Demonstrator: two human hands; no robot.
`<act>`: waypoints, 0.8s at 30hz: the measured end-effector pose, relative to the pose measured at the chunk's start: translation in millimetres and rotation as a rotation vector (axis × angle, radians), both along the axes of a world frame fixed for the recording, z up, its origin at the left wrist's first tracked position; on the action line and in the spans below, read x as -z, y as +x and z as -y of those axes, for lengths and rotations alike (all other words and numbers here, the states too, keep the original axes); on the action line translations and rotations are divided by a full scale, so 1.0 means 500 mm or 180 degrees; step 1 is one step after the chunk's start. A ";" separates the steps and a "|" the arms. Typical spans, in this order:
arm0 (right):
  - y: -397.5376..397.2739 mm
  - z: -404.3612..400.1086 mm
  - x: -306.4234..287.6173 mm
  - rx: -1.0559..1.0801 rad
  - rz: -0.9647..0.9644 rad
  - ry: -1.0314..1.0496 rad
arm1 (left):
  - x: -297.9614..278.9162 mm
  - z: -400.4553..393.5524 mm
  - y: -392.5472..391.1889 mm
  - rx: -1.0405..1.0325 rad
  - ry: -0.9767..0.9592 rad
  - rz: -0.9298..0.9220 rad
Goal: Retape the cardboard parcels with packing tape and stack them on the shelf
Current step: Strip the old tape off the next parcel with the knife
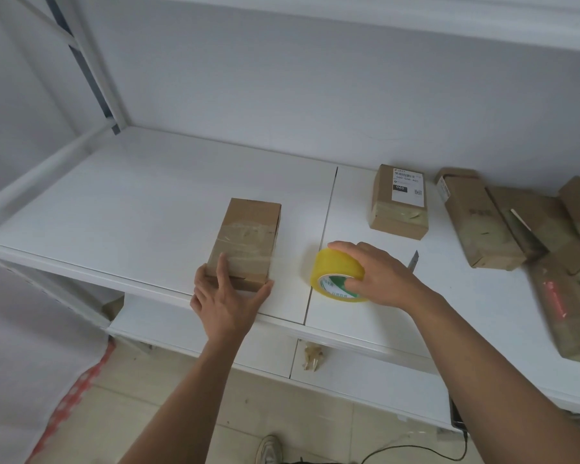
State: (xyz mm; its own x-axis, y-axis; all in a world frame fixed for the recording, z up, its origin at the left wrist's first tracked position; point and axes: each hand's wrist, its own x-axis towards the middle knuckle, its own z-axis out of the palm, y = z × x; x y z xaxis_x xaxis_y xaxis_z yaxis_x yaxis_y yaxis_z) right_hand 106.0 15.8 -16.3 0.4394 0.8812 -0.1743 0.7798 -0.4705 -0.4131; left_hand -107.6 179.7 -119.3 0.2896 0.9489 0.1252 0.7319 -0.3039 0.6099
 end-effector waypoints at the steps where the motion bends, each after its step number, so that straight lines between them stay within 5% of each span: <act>1: 0.000 0.000 0.000 -0.0007 0.0005 -0.0013 | 0.000 0.000 0.000 -0.0001 0.0017 0.0001; 24: -0.011 -0.001 -0.049 -0.0050 0.0198 0.0072 | -0.011 0.001 -0.001 0.0015 -0.0016 -0.0057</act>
